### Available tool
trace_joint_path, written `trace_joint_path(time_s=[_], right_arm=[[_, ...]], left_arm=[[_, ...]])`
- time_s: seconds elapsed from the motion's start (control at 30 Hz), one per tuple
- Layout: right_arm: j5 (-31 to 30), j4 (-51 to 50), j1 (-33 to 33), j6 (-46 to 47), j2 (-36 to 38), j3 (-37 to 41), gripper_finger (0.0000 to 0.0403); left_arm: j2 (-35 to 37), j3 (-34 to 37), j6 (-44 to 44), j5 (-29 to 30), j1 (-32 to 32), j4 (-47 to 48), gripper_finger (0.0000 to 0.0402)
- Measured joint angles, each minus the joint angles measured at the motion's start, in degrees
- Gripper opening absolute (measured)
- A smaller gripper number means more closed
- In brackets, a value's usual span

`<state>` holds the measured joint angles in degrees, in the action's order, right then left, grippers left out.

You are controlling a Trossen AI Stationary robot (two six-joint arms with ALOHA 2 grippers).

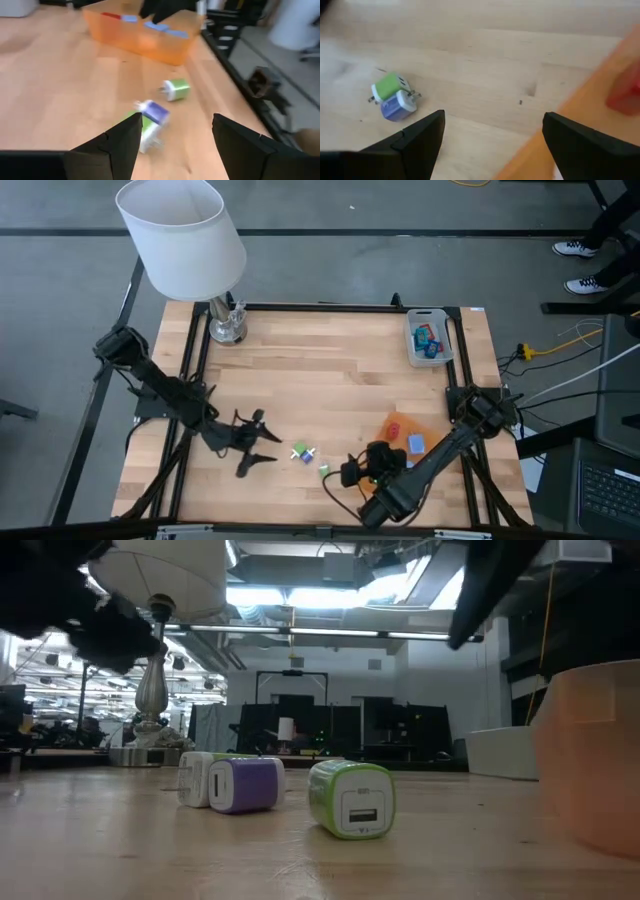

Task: Pick & Place Office items
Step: Put the left green charger adapter into the orange bin

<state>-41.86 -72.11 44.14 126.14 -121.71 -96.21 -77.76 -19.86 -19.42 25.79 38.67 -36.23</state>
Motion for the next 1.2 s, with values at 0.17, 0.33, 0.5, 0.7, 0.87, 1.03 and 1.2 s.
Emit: trace_joint_path(time_s=[0.17,0.33,0.5,0.7,0.87,1.03,1.2], right_arm=[[-0.37,1.08,-1.4,-5.6,-0.01,0.0,0.0329],[-2.23,1.11,-1.77,-10.56,-0.04,-0.5,0.0329],[-7.37,1.08,-1.72,-12.54,-0.04,-0.63,0.0329],[-9.14,2.46,-1.77,-12.84,-0.04,-0.63,0.0329],[-14.7,5.99,-1.77,-13.37,-0.04,-0.63,0.0329],[-17.23,7.91,-1.77,-17.49,-0.04,-0.65,0.0329],[-20.12,9.08,-1.64,-19.49,-0.04,-0.65,0.0329]], left_arm=[[0.0,-5.04,0.03,0.86,-1.28,8.76,0.0237],[0.0,-7.85,-4.73,2.05,-4.41,18.44,0.0237],[0.0,-7.88,-8.25,2.81,-7.01,18.85,0.0237],[0.0,-7.95,-15.79,3.72,-9.27,24.44,0.0237],[-0.09,-8.32,-18.3,5.58,-8.46,25.07,0.0237],[-4.56,-14.4,-18.4,8.17,-6.77,27.59,0.0237],[-15.49,-25.34,-19.8,13.03,-5.18,34.69,0.0237]])
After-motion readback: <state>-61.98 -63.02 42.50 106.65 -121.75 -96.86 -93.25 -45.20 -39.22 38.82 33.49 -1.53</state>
